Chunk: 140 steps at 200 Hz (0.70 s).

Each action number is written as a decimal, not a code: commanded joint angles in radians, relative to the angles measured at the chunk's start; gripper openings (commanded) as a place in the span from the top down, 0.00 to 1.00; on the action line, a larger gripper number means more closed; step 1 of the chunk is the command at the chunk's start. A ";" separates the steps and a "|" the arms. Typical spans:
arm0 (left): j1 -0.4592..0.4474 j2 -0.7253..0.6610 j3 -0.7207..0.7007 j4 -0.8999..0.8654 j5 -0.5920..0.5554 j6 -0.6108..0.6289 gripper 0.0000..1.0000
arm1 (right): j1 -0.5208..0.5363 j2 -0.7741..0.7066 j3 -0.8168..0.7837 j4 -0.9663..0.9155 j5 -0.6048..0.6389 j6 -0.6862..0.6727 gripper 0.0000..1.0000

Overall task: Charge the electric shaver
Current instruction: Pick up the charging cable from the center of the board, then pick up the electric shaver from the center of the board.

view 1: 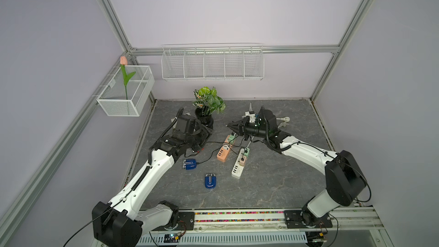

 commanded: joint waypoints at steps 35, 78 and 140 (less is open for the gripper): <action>-0.182 0.043 -0.202 -0.238 -0.107 0.208 0.31 | -0.011 -0.016 -0.064 0.041 -0.114 -0.165 0.93; -0.284 0.123 -0.240 -0.217 -0.144 0.256 0.26 | -0.019 -0.036 -0.074 0.025 -0.121 -0.165 0.93; -0.304 0.237 -0.292 -0.116 -0.149 0.292 0.23 | -0.033 -0.040 -0.063 0.019 -0.133 -0.160 0.93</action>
